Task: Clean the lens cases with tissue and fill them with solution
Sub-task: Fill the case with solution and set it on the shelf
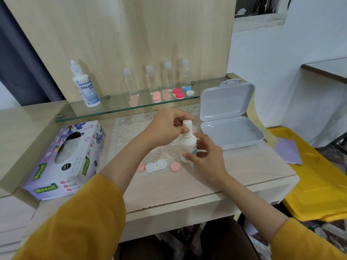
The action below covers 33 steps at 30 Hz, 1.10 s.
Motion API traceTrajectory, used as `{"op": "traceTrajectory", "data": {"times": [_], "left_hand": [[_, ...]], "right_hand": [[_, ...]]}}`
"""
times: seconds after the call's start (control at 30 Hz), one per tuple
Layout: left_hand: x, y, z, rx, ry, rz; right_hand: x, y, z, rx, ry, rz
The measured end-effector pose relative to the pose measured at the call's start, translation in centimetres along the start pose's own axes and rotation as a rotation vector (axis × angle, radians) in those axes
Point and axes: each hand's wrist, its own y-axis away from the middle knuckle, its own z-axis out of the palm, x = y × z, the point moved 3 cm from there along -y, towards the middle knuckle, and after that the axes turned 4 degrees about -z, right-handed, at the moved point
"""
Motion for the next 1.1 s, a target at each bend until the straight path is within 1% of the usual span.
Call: {"op": "traceTrajectory", "data": {"times": [0.07,0.1,0.2,0.27,0.4,0.53,0.6,0.7,0.73,0.87,0.93,1.1], "left_hand": [[0.18,0.04,0.03,-0.037,-0.011,0.008],[0.22,0.04,0.08,-0.018,-0.008,-0.001],[0.22,0.05,0.20,0.111,-0.008,-0.026],[0.17,0.01,0.33,0.145,-0.002,-0.023],[-0.02,-0.21,0.25,0.063,0.020,-0.027],[0.20,-0.24,0.13,-0.025,0.052,0.029],[0.32,-0.17,0.21,0.007,0.030,0.033],[0.18,-0.25,0.21,0.113,0.006,-0.007],[0.14,-0.31,0.19,0.113,0.012,-0.012],[0.17,-0.42,-0.12,-0.016,0.034,0.011],[0.21,-0.41,-0.23,-0.041,0.048,0.019],[0.22,-0.39,-0.24,0.091,-0.013,0.014]], "right_hand": [[0.09,0.02,0.00,0.002,-0.002,0.001],[0.11,0.03,0.00,0.005,-0.001,0.002],[-0.03,0.04,-0.01,0.003,0.010,-0.007],[-0.08,0.05,-0.01,0.002,0.003,-0.007],[0.09,0.03,0.02,0.002,-0.005,0.000],[0.27,-0.01,0.02,0.002,-0.011,0.007],[0.26,-0.02,0.01,0.008,-0.003,0.006],[0.24,-0.10,0.07,0.012,0.012,0.001],[0.28,-0.08,0.07,0.012,0.015,0.001],[0.45,0.01,0.04,0.010,0.022,0.003],[0.38,-0.04,0.02,0.008,0.026,0.001],[0.17,-0.05,0.10,0.008,0.037,-0.001]]}}
